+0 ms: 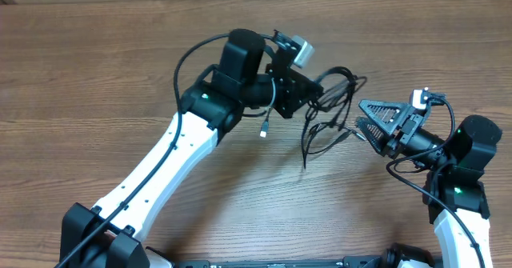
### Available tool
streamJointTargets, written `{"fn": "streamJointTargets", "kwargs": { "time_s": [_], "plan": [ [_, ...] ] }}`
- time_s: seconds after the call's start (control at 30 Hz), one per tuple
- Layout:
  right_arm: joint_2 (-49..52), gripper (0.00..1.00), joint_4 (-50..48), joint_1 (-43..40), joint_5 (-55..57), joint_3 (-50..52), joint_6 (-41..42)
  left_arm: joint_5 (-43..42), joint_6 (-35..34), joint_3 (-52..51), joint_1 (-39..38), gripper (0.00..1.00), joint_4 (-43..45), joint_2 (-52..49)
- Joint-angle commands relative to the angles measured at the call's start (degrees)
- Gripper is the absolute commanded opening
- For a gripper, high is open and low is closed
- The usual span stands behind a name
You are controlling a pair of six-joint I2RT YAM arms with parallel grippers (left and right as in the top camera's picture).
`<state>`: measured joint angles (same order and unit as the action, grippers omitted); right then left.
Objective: Untangle cables
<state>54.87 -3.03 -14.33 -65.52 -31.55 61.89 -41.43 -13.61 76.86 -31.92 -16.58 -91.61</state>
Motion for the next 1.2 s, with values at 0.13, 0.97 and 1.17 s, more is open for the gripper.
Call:
{"fn": "streamJointTargets", "kwargs": {
  "time_s": [0.13,0.97,1.17],
  "plan": [
    [-0.35,0.78,-0.35,4.11,5.75,-0.68,-2.23,-2.67,-1.27,0.66,-3.82,0.04,4.44,1.20],
    [4.39,0.36,-0.33,4.22,6.54,-0.68,-3.69,-2.95,-1.88,0.63,-6.93,0.04,4.68,0.98],
    [4.39,0.04,-0.33,4.20,6.32,-0.68,-3.63,-0.66,-1.88,0.63,-6.95,0.04,6.49,0.98]
  ]
}}
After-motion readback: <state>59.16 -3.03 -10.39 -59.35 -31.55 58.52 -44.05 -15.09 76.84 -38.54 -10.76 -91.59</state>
